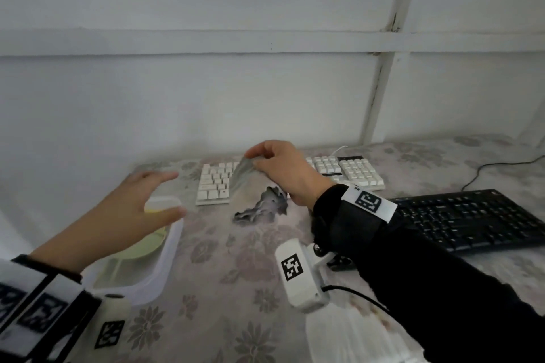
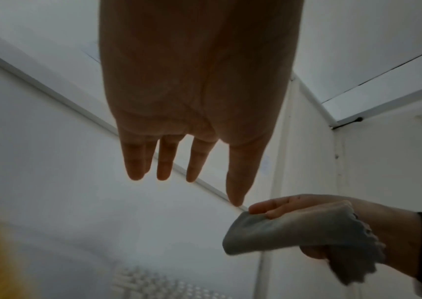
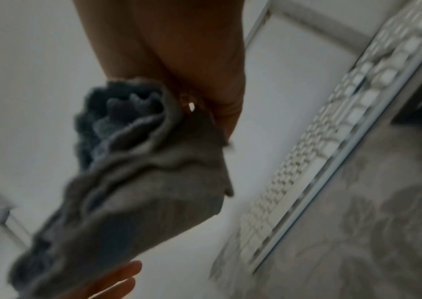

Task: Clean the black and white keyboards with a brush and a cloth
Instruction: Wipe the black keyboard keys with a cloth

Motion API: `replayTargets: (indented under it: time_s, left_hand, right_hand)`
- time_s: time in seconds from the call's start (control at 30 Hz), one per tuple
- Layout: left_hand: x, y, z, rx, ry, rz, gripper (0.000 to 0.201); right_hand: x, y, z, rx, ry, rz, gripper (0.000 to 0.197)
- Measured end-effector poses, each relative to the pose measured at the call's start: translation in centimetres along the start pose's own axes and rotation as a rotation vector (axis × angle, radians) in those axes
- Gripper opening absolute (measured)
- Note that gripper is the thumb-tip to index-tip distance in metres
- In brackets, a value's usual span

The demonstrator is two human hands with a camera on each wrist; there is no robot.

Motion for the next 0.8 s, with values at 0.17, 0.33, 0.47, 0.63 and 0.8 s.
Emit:
replayTargets:
  time_s: [0.17,0.33,0.47,0.63,0.8]
  left_hand:
    - [1.3,3.8,-5.9,-0.109,0.053,0.050,0.052]
    - [2.1,9.8,-11.0,-0.116,0.068,0.162,0.055]
    - [1.9,15.1,-13.8,-0.063,0.035,0.291,0.065]
    - [1.1,19.6,-15.6,-0.067,-0.080,0.421,0.069]
    - [0.6,21.6,-15.1,-0.093,-0.145,0.448,0.088]
  right_hand:
    - [0.6,-7.9,-3.0,-0.083,0.050,-0.076,0.024]
    - [0.8,-14.1,-8.2,-0.203,0.191,-0.107,0.029]
    - [1.0,-16.7,-12.3,-0.307,0.266,-0.080,0.040]
    - [1.6,-18.4,-14.6,-0.493,0.232,0.022,0.042]
    - [1.1,-17.1,-15.0,-0.969,0.075,0.381,0.067]
Point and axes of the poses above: each hand's wrist, its own x-axis towards the middle knuckle, its own y-axis out of the palm, z = x × y, the point moved 5 cm from there along x, towards the middle knuckle, and after that the axes turned 12 degrees about -z, right-handed, at the moved point
